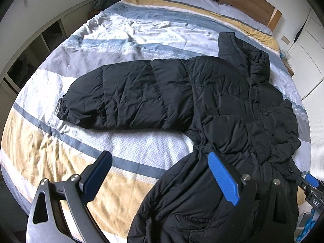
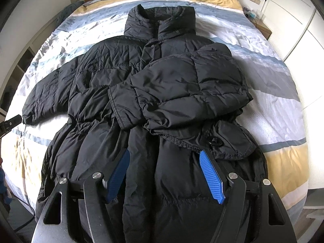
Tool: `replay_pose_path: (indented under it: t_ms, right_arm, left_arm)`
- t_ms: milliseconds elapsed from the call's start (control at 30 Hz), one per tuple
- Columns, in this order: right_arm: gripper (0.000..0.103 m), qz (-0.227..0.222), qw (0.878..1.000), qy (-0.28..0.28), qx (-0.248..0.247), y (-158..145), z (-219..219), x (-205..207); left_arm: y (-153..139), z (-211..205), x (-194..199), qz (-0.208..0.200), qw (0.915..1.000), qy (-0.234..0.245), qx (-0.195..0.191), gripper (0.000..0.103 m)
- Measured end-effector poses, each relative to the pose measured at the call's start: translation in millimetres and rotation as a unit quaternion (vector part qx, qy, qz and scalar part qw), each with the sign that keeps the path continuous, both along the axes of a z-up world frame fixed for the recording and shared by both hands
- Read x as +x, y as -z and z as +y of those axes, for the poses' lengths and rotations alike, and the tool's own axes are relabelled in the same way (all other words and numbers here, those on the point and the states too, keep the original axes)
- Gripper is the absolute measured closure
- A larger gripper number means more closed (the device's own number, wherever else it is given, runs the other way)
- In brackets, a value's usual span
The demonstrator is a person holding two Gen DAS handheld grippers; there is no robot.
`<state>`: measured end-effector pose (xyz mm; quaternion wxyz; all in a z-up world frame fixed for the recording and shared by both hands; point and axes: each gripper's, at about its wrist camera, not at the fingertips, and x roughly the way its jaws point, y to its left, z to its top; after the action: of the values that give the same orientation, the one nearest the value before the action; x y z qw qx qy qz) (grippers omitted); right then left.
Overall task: Fold large clothes
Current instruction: 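Grasp the other sleeve cuff with the left tool and lift it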
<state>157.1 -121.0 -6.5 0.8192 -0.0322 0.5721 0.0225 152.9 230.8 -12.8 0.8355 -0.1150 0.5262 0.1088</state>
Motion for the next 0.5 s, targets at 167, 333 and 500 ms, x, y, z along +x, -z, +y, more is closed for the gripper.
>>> replay_pose_path:
  t_ms: [167,333,500]
  right_arm:
    - [0.032,0.005,1.0,0.009,-0.009,-1,-6,-3]
    - [0.031,0.003,1.0,0.028,-0.015,-4,-14,-3]
    - [0.031,0.015,0.999,0.029,-0.022,5,-14,-3]
  left_arm:
    - [18,11,8,0.01,0.9996,-0.009,-0.024,0.007]
    - [35,23,17,0.02,0.9988,-0.015,-0.042,0.007]
    - [53,46,20,0.021,0.9971,-0.029,-0.067,0.007]
